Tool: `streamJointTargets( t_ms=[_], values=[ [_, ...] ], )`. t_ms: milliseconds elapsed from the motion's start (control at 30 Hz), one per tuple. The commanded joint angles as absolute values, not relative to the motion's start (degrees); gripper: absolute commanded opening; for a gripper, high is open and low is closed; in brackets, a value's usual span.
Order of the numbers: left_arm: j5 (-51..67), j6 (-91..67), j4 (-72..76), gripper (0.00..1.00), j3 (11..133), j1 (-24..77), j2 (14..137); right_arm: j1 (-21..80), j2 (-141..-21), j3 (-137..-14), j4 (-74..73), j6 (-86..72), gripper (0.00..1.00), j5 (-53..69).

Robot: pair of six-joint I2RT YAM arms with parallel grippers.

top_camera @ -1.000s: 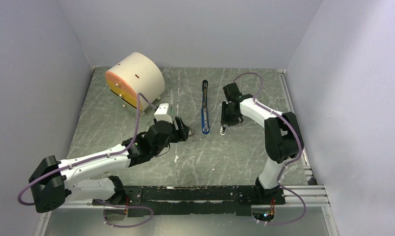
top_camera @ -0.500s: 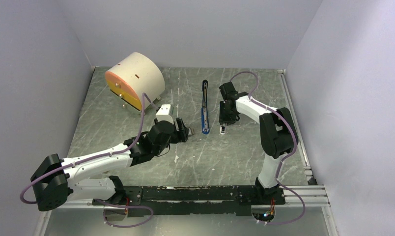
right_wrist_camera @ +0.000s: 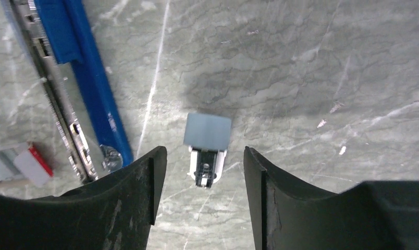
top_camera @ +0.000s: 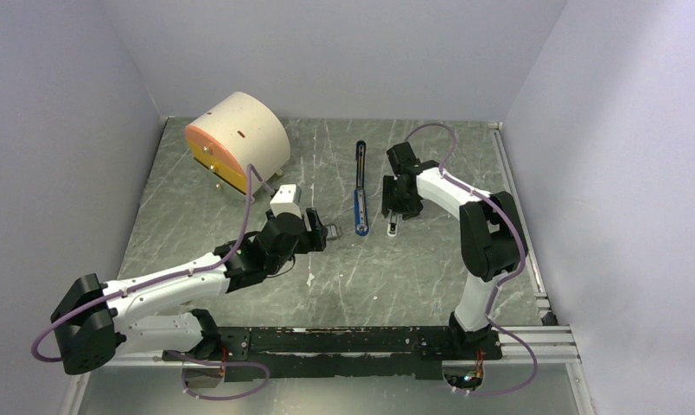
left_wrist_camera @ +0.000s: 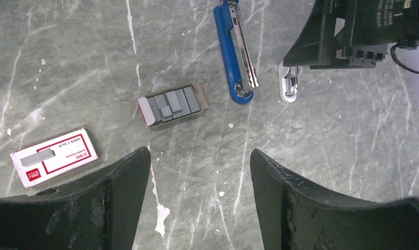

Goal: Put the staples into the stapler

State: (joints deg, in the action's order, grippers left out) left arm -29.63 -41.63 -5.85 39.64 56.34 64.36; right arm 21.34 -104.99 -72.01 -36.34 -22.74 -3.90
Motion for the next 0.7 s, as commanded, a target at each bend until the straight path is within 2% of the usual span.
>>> streamJointTargets(
  t_ms=[0,200,333,533,667],
  values=[
    [-31.88,-42.28,-8.74,0.75,42.34,55.99,61.64,21.74,-99.73,-72.23,-35.68,-22.08,0.6,-4.64],
    [-33.2,-40.15,-13.41,0.75,45.03,55.9,58.9,27.33,-94.33,-72.48,-35.48,-21.26,0.59,-8.97],
    [-38.76,-40.68,-24.15,0.75,47.56,55.67,56.28,32.91,-91.21,-72.41,-34.37,-21.65,0.57,-9.55],
    [-41.14,-43.19,-33.33,0.75,47.29,55.46,49.32,40.14,-91.71,-72.1,-31.57,-24.12,0.42,-9.55],
    [-42.72,-44.39,-34.69,0.76,46.18,55.39,46.22,43.85,-94.75,-72.86,-29.03,-25.11,0.46,-10.58]
  ],
)
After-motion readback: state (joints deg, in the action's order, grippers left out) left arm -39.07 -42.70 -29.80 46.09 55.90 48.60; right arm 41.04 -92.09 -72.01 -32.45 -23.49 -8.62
